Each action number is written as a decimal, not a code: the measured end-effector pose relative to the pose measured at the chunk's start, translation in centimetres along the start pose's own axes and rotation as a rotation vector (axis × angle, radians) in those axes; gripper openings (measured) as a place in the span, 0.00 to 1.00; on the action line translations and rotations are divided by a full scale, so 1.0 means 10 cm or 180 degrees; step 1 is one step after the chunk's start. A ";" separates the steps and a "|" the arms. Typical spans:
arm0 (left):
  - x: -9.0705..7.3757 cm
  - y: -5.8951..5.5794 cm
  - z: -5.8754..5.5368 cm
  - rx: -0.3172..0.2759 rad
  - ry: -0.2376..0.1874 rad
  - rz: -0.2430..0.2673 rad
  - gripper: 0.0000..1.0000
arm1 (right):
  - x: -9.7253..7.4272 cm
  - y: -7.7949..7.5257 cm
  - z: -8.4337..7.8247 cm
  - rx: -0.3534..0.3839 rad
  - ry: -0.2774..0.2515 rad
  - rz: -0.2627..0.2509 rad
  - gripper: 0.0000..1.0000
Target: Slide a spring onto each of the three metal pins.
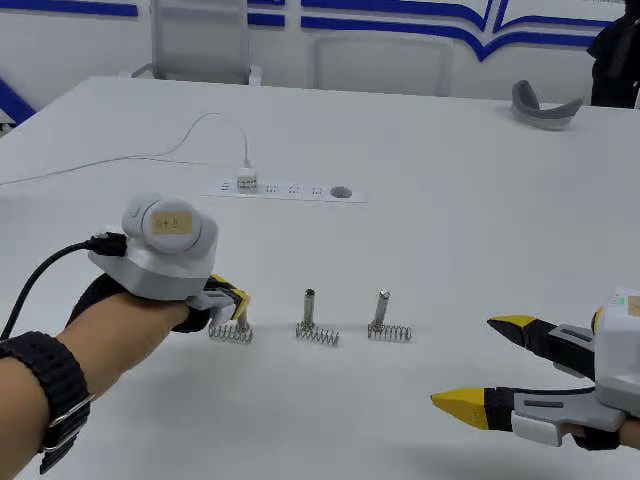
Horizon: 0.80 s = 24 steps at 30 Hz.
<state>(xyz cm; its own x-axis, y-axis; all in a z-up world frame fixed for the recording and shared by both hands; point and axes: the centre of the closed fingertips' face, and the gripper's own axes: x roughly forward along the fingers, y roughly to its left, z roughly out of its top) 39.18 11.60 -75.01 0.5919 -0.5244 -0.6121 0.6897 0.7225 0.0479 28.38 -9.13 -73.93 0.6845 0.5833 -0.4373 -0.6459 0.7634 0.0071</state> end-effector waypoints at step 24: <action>-0.02 0.01 -0.01 -0.0042 -0.0058 -0.0041 0.08 | 0.01 0.01 -0.02 0.0003 0.0036 0.0001 0.79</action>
<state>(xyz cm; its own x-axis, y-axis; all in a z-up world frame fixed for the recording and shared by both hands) 39.07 11.81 -75.00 0.5906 -0.5418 -0.5980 0.6917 0.7216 0.0295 28.33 -9.00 -74.13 0.6804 0.5804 -0.4475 -0.6459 0.7634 0.0079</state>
